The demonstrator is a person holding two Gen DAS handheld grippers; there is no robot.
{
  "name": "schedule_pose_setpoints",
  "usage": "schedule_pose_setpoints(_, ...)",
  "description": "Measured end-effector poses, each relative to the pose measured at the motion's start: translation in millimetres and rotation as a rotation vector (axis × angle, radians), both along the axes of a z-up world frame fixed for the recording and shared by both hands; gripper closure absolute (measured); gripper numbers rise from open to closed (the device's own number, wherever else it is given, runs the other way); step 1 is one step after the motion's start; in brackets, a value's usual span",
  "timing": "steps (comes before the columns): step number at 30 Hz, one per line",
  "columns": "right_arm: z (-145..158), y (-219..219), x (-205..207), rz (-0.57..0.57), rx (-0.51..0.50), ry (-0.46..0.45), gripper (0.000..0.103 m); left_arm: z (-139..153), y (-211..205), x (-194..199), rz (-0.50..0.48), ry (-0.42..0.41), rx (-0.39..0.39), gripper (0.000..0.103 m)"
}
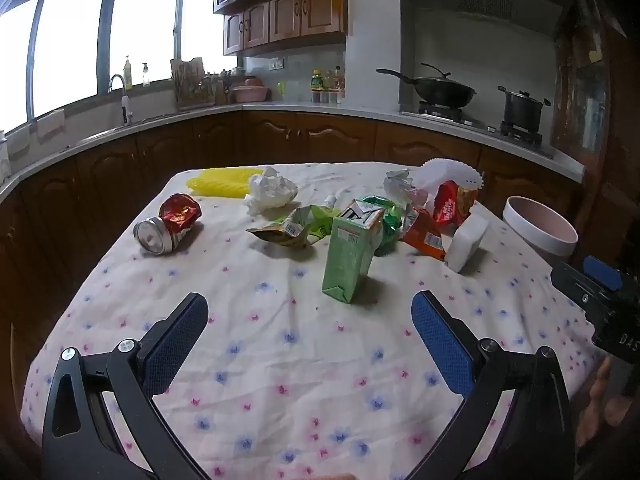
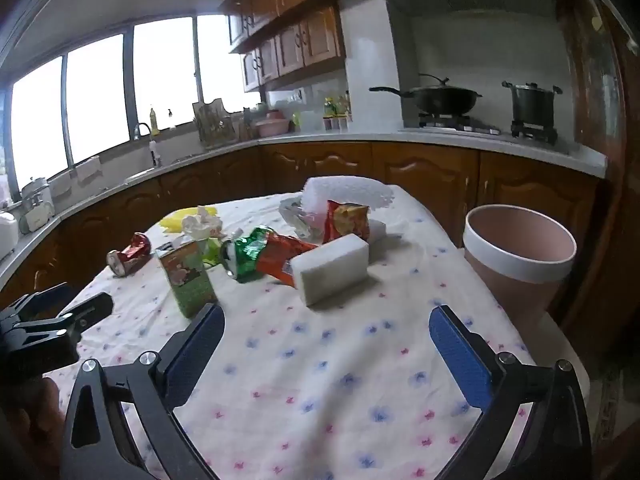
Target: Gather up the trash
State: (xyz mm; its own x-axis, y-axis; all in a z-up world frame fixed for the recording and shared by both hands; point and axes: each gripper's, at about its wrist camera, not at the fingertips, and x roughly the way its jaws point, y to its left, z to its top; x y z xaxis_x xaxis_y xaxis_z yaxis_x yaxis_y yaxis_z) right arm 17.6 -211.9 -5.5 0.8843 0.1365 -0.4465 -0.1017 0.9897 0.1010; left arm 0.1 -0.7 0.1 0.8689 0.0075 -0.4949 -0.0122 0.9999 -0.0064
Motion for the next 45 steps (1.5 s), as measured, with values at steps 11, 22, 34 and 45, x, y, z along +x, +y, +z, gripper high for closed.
schedule_pose_setpoints(11,3,-3,-7,-0.018,0.034,0.027,0.000,4,-5,-17,-0.005,-0.028,0.006,0.000)
schedule_pose_setpoints(22,11,-2,-19,-0.032,0.024,-0.021,0.000,7,-1,-19,0.011,-0.046,0.004,0.000)
schedule_pose_setpoints(34,16,1,-21,-0.017,0.034,-0.045,0.000,12,0,-22,0.016,-0.060,0.001,0.000)
schedule_pose_setpoints(45,16,2,-21,-0.012,0.042,-0.041,0.000,13,1,-22,0.018,-0.061,0.001,0.000)
